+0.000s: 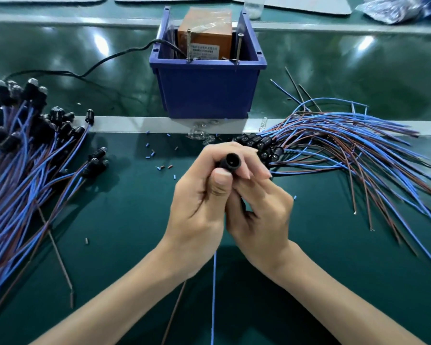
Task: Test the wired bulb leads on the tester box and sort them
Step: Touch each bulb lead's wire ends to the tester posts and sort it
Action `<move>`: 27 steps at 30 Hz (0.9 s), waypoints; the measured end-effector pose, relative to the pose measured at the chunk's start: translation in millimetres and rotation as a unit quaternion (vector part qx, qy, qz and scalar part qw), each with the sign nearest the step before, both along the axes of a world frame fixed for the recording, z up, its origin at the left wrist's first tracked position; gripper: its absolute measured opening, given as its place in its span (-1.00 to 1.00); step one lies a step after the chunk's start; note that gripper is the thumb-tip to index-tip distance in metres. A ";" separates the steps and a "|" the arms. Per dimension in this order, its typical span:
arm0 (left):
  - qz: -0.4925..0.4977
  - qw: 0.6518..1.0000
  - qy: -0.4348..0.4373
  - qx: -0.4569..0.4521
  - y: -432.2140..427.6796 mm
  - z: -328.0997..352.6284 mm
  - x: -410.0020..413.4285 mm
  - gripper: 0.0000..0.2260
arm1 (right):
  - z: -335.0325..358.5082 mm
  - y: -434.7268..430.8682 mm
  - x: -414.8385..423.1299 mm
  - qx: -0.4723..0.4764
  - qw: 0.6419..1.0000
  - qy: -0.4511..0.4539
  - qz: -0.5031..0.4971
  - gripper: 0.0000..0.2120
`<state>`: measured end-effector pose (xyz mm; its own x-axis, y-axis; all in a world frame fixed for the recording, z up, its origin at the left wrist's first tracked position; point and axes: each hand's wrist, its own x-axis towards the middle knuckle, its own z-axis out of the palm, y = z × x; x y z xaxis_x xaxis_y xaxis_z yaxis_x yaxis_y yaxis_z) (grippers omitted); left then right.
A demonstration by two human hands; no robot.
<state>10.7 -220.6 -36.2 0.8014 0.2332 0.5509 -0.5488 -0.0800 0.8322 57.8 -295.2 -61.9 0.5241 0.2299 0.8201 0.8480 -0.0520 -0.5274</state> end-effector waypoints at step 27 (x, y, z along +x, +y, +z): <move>0.112 0.988 -0.028 0.104 35.0 18.9 -22.5 -0.80 | 30.9 -25.0 35.2 0.080 0.963 0.212 0.146 -0.87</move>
<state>-11.8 -185.5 -17.3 0.7096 0.2783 0.6473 -0.5423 -0.3707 0.7540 93.1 -320.2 -31.0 0.7521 0.3068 0.5833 0.5202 0.2671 -0.8112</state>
